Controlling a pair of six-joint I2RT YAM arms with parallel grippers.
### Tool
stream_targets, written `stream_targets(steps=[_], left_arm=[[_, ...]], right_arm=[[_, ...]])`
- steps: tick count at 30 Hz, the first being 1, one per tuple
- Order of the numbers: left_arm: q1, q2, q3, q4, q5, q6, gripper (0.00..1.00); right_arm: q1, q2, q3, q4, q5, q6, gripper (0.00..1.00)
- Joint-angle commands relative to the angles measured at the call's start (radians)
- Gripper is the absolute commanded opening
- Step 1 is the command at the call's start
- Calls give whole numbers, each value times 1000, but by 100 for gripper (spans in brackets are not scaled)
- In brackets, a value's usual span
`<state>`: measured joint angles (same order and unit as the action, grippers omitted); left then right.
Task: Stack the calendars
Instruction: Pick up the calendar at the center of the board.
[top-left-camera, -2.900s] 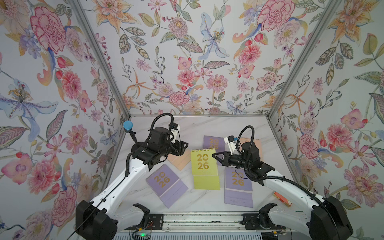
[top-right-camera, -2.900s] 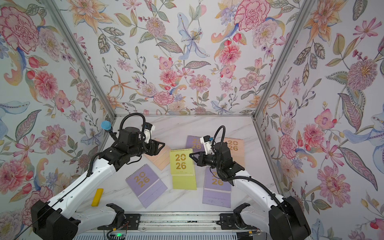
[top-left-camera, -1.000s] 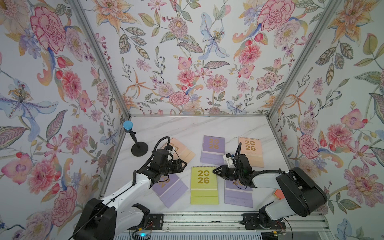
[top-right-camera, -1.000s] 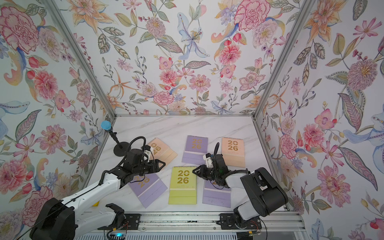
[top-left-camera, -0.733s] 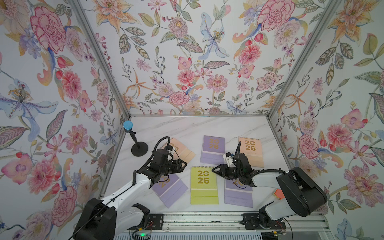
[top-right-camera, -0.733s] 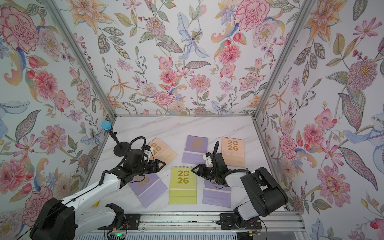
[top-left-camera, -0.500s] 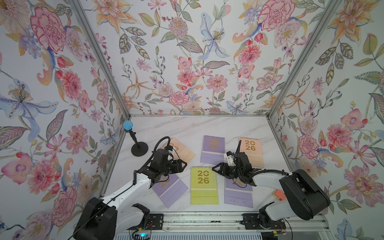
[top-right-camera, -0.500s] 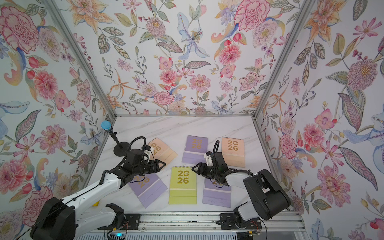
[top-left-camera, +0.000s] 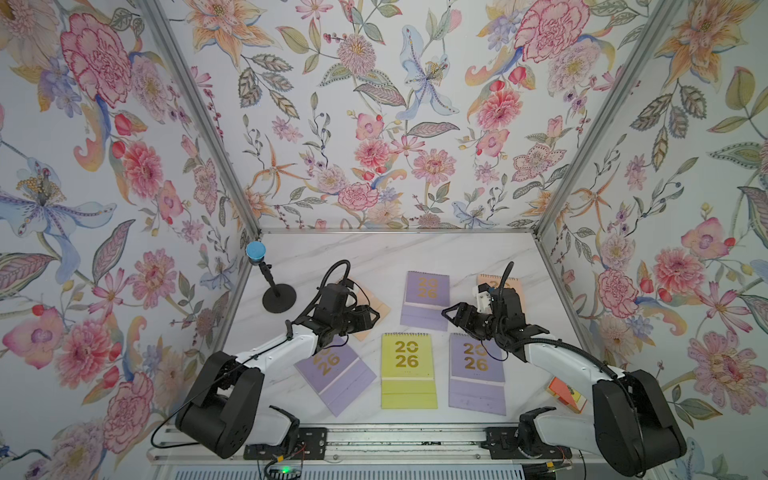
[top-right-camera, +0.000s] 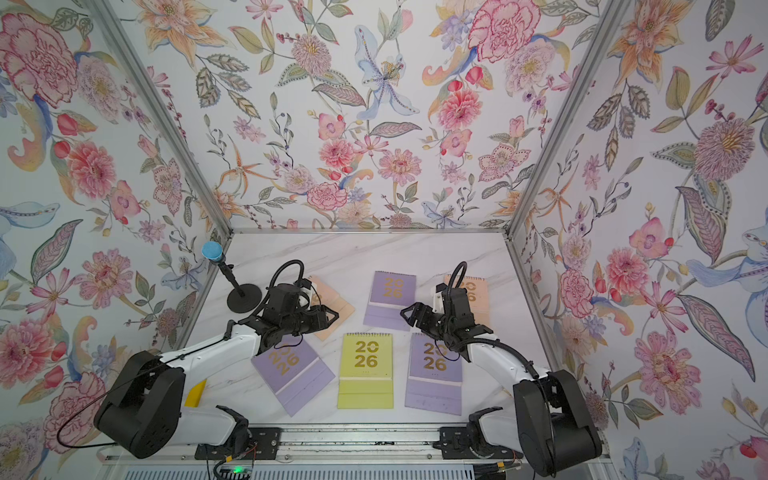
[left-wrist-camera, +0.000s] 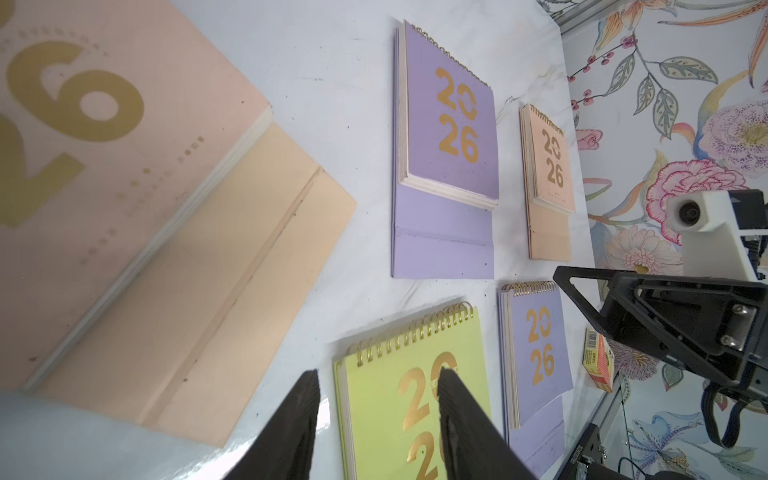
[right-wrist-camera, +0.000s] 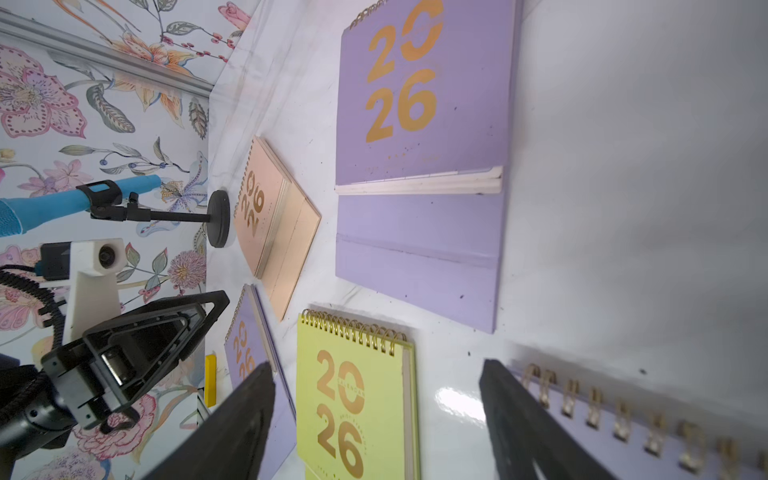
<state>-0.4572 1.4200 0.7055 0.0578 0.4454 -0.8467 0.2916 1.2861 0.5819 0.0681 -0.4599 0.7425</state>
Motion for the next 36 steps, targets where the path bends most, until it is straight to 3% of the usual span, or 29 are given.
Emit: stream_targets(steps=[1, 12, 21, 36], left_arm=[[6, 79, 71, 74, 7, -25, 45], [2, 399, 312, 143, 44, -49, 19], [-14, 568, 452, 150, 78, -55, 2], [-26, 682, 514, 151, 101, -57, 0]], right_arm=[[-39, 42, 47, -61, -9, -40, 81], [-105, 236, 194, -83, -54, -94, 87], [-103, 375, 298, -97, -85, -101, 89], [-78, 482, 359, -104, -99, -90, 90]])
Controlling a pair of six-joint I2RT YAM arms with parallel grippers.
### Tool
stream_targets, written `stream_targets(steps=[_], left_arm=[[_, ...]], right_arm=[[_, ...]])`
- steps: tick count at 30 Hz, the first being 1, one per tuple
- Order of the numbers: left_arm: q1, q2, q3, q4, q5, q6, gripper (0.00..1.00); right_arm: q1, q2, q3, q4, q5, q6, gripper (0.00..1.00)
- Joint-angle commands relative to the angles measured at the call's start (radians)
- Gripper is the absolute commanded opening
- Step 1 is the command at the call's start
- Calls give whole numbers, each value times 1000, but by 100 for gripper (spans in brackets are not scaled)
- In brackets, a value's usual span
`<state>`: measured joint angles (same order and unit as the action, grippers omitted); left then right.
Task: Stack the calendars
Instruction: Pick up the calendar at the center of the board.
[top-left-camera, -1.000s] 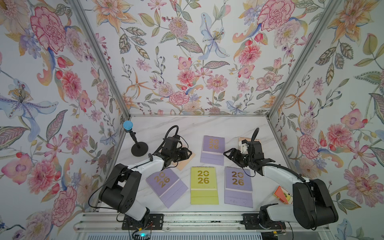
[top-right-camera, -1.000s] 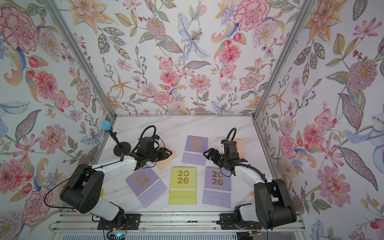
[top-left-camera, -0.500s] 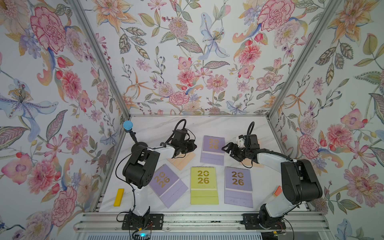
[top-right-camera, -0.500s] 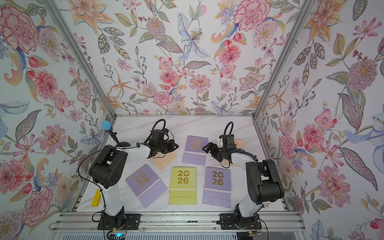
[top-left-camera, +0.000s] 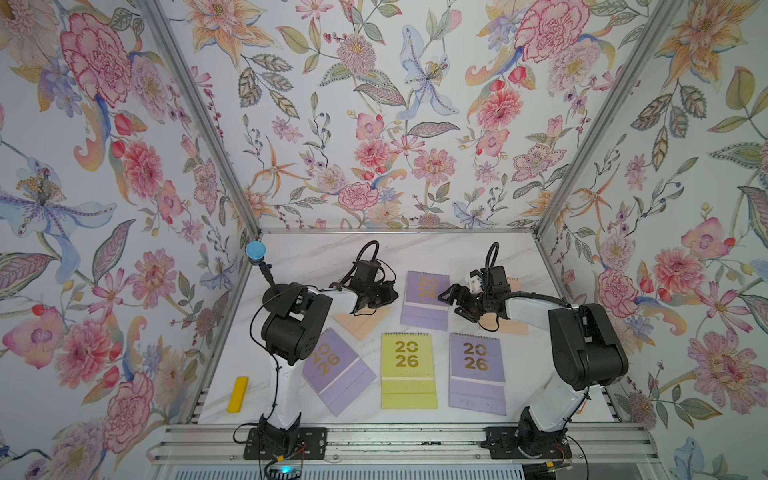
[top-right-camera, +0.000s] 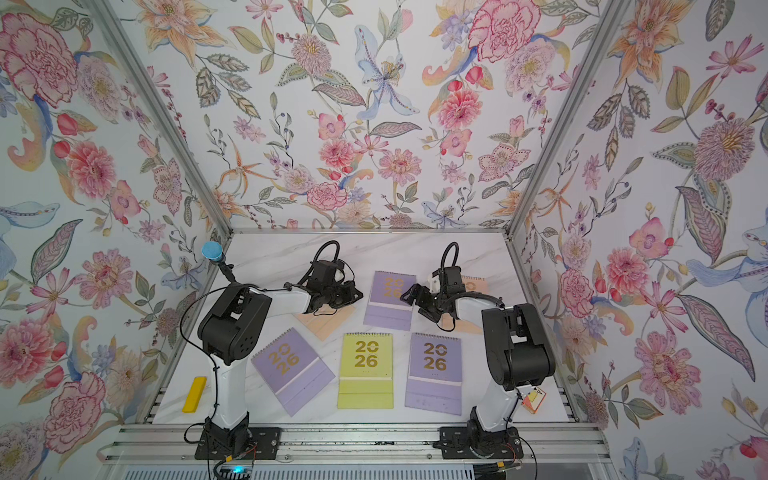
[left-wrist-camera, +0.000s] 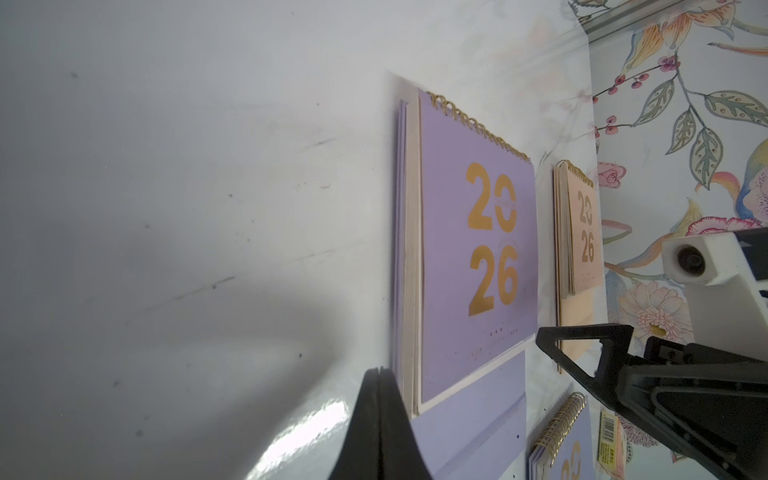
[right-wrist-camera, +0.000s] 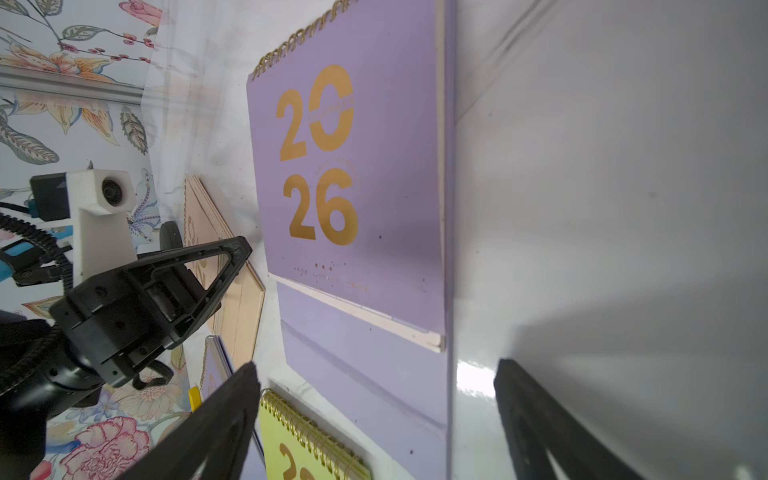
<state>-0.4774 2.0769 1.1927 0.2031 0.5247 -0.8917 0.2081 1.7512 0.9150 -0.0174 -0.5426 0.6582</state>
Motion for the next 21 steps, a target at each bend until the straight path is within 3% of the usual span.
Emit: stream_targets(steps=[1, 16, 21], left_arm=[[-7, 30, 29, 7, 23, -12, 0], [-38, 112, 61, 43, 63, -49, 0], [-45, 125, 53, 70, 78, -68, 0]], right_arm=[[7, 20, 27, -20, -17, -6, 90], [16, 104, 45, 36, -107, 17, 90], [27, 126, 7, 228, -219, 105, 90]])
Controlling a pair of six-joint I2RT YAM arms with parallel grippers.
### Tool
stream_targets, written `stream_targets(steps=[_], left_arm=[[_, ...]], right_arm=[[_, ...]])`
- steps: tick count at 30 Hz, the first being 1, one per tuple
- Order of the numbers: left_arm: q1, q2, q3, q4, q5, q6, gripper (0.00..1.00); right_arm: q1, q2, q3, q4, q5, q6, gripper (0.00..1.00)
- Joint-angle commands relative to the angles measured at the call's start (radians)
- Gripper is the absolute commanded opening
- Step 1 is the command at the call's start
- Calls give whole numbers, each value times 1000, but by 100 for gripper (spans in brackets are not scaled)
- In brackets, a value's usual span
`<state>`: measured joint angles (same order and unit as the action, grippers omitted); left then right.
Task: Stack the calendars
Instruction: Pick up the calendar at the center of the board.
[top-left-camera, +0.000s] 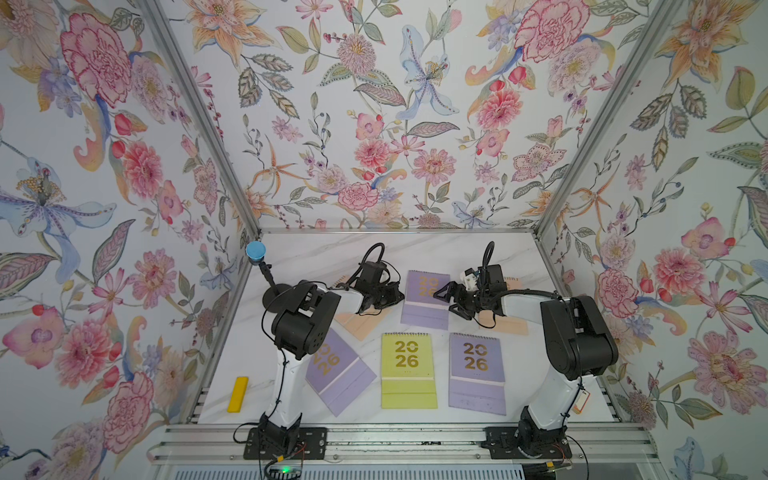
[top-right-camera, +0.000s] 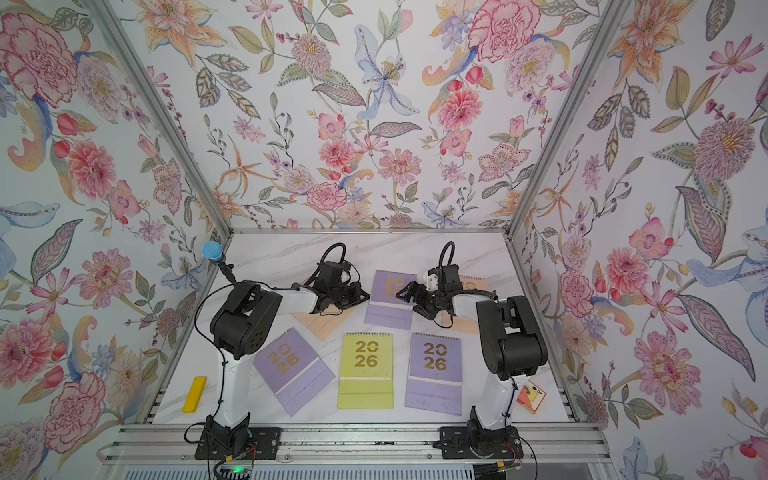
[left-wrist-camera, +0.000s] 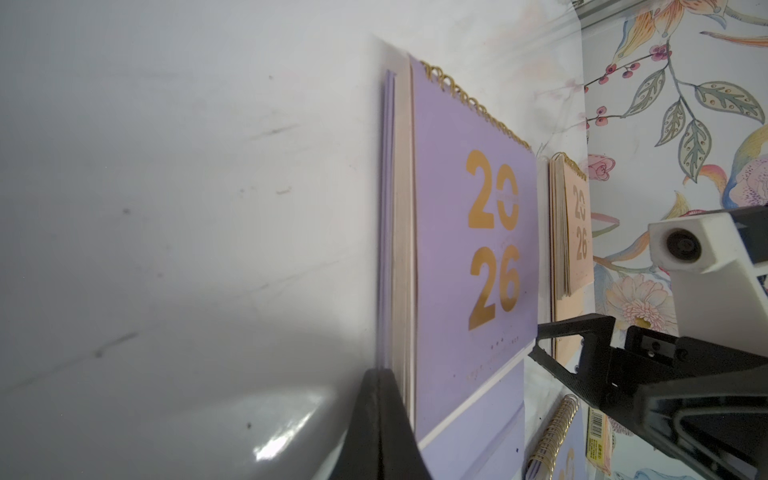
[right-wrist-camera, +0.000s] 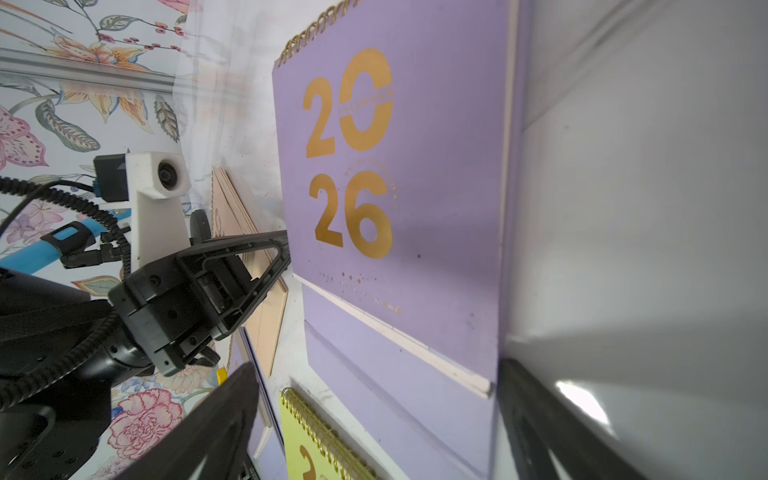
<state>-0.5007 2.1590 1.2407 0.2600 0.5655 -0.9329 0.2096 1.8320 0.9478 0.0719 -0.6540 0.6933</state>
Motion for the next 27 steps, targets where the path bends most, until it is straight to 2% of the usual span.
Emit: stream_targets(steps=[1, 9, 16, 22, 27], left_arm=[[-22, 44, 2, 20, 41, -32, 0], [-23, 40, -11, 53, 62, -55, 0], [-22, 39, -12, 63, 71, -61, 0], [-13, 22, -13, 61, 63, -61, 0], [-4, 1, -11, 55, 57, -56, 0]], right_arm=[[27, 46, -41, 198, -132, 97, 90], [24, 58, -108, 646, -268, 337, 87], [24, 86, -131, 845, -281, 450, 78], [17, 77, -126, 752, -225, 398, 65], [17, 33, -106, 544, -162, 278, 55]])
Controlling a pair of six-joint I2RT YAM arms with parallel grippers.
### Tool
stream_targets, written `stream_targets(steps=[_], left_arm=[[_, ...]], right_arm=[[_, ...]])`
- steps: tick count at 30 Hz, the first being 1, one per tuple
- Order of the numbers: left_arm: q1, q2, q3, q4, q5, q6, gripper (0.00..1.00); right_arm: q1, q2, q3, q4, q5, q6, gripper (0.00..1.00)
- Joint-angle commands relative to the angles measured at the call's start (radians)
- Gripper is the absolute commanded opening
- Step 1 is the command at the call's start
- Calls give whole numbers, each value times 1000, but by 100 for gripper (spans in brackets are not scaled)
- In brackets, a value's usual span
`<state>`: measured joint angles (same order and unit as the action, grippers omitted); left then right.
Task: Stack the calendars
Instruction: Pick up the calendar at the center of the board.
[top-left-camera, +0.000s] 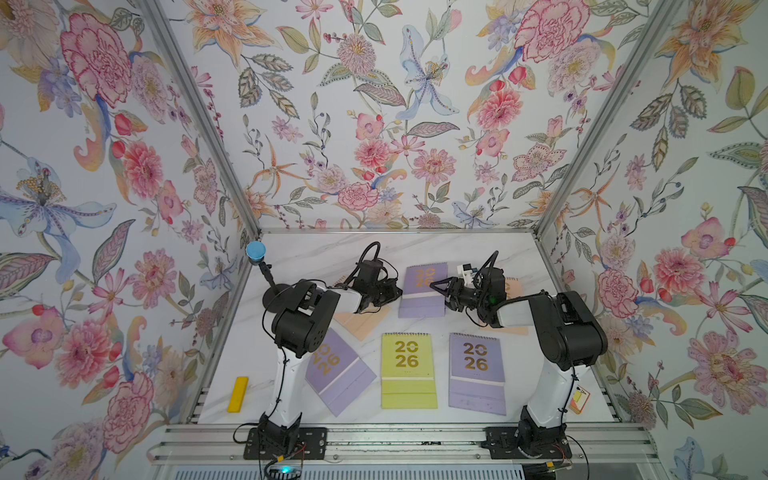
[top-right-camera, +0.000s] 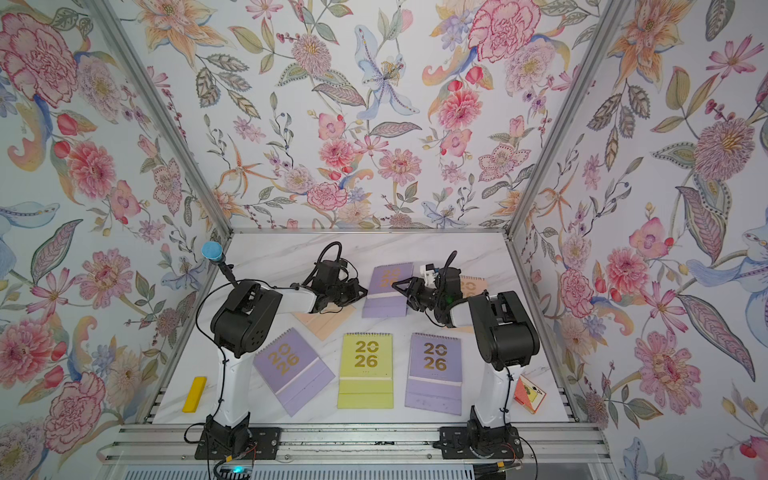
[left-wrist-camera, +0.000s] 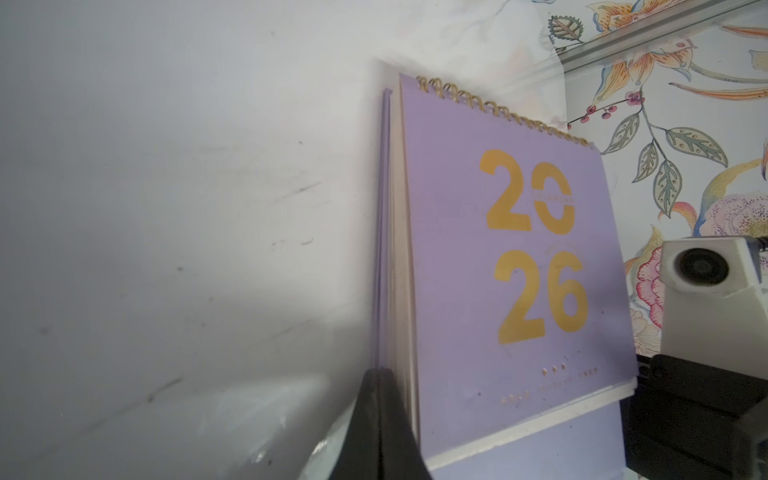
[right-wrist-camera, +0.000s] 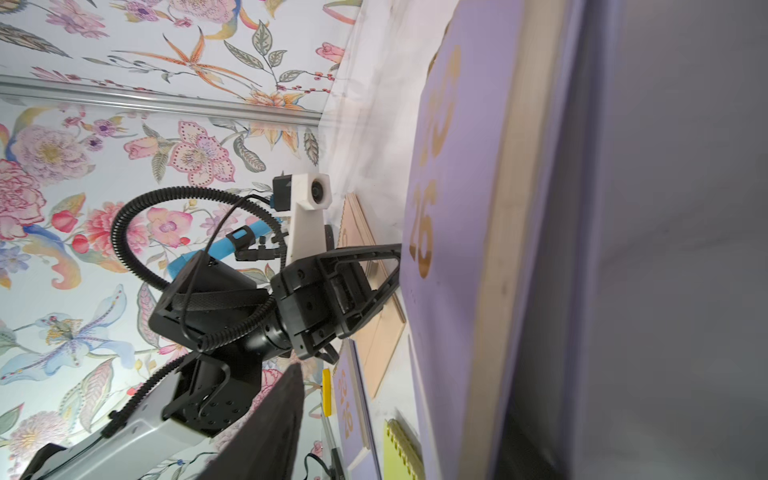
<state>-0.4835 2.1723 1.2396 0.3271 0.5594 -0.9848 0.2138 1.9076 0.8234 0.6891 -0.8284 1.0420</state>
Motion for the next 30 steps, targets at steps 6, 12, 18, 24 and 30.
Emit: stream_targets(steps=[6, 12, 18, 24, 30], left_arm=[[-15, -23, -15, -21, 60, 3, 0], [-6, -47, -20, 9, 78, -17, 0], [14, -98, -14, 25, 90, -38, 15], [40, -159, -29, 49, 101, -55, 38], [51, -203, -88, 207, 160, -131, 59]], right_arm=[[-2, -57, 4, -116, 52, -89, 47], [-8, -62, -7, -92, 45, -81, 28], [-20, -75, -29, -51, 30, -59, 12], [-27, -122, -48, -49, 13, -49, 10], [-42, -186, -108, 39, -22, 30, 9]])
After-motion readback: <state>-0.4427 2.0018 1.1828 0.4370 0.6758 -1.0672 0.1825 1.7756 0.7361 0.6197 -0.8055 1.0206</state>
